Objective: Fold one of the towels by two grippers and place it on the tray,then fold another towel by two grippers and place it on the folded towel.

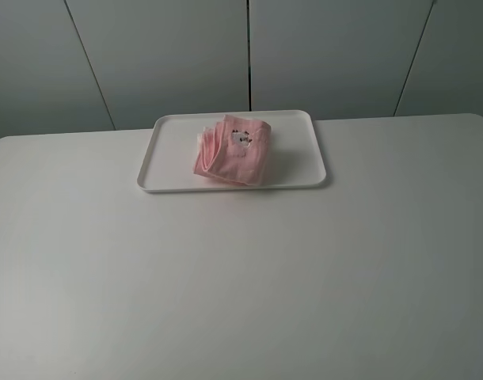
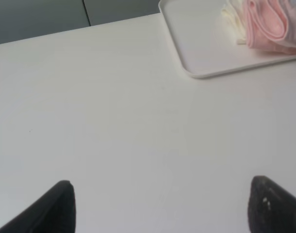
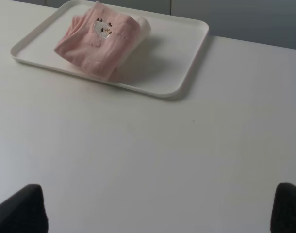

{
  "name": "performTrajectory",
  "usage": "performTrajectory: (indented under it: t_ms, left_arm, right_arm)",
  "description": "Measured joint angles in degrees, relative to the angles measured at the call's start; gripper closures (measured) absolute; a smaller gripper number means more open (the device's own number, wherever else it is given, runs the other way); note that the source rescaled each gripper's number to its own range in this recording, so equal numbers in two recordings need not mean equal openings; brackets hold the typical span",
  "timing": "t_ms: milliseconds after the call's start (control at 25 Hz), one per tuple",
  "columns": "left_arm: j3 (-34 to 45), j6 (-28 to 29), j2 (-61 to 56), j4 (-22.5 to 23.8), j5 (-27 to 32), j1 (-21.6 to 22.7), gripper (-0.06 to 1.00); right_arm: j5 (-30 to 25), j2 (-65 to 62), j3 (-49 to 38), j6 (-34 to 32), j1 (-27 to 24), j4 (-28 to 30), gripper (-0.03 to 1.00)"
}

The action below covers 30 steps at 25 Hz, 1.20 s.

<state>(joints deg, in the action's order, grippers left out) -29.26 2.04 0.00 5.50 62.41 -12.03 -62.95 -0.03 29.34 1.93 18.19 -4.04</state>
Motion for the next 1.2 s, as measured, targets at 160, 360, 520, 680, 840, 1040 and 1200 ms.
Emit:
performTrajectory:
  t_ms: [160,360,520,680,840,1040,1200]
  left_arm:
    - [0.00,0.76,0.00,0.12,0.00,5.35,0.02]
    - [0.00,0.76,0.00,0.01,0.00,16.67,0.02]
    - [0.00,0.76,0.00,0.01,0.00,18.33,0.02]
    - [0.00,0.76,0.00,-0.09,0.00,18.33,-0.05]
    - [0.00,0.92,0.00,-0.09,0.00,18.33,-0.06]
    - [0.00,2.21,0.00,-0.45,0.00,18.33,-0.05]
    - [0.00,2.31,0.00,-0.68,0.00,18.33,-0.05]
  right_arm:
    - [0.10,0.00,0.00,-0.64,-5.04,0.00,-0.03]
    - [0.10,0.00,0.00,-0.78,-16.50,0.00,-0.03]
    - [0.10,0.00,0.00,-0.78,-17.29,0.00,-0.03]
    - [0.10,0.00,0.00,-0.78,-17.04,0.00,-0.03]
    - [0.10,0.00,0.00,-0.54,-17.04,0.00,-0.03]
    - [0.10,0.00,0.00,2.46,-17.04,0.00,-0.03]
    - [0.10,0.00,0.00,3.15,-17.04,0.00,-0.03]
